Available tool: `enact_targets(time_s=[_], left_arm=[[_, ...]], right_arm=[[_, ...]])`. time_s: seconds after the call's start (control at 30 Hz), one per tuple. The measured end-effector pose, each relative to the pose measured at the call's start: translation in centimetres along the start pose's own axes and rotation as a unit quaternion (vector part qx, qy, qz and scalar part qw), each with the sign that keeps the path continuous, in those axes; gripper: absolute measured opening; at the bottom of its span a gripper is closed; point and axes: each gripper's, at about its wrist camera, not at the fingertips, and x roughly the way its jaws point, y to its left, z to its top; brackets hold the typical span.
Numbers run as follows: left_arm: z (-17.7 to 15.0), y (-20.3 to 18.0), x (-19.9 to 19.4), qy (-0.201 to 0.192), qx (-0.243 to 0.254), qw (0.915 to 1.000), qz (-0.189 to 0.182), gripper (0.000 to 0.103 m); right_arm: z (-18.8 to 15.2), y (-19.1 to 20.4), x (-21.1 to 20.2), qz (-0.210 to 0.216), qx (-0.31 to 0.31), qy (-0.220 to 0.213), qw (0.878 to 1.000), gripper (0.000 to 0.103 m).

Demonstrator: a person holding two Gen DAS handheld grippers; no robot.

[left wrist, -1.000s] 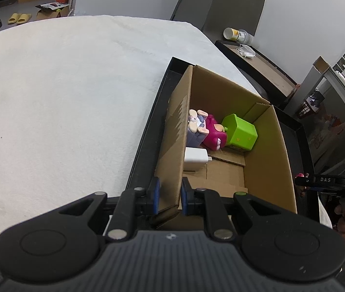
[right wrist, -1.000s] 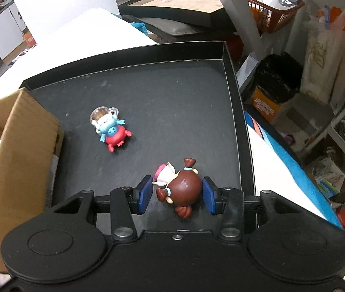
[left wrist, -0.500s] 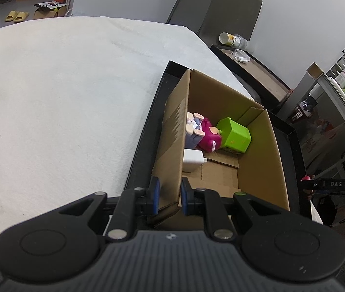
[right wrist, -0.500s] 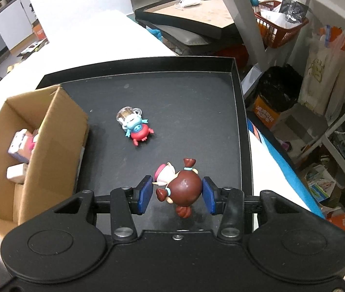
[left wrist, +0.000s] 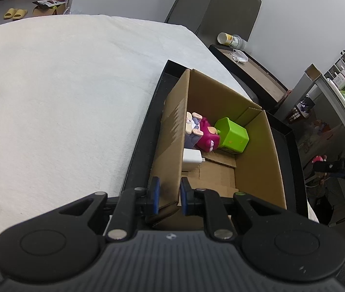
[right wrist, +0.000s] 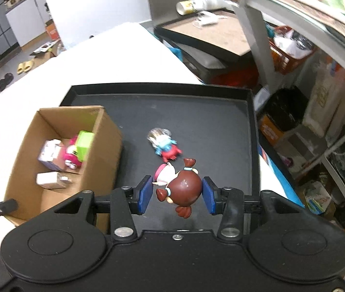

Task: Organize rigid objects
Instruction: 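Carry the brown-haired doll into the box with the right tool and release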

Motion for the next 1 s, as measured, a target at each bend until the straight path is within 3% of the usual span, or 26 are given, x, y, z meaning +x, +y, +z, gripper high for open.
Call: enact_targets(time_s=[0.47, 1.0], left_arm=[[0.0, 0.2, 0.0, -0.002, -0.004, 1.0, -0.004, 0.016], [0.0, 0.7, 0.1, -0.003, -0.007, 0.9998, -0.016, 0.016]], right_arm=[[2.6, 5.9, -2.0, 0.039, -0.051, -0.021, 0.998, 0.044], [2.5, 11.5, -0.2, 0.06, -0.091, 0.0, 0.994, 0.044]])
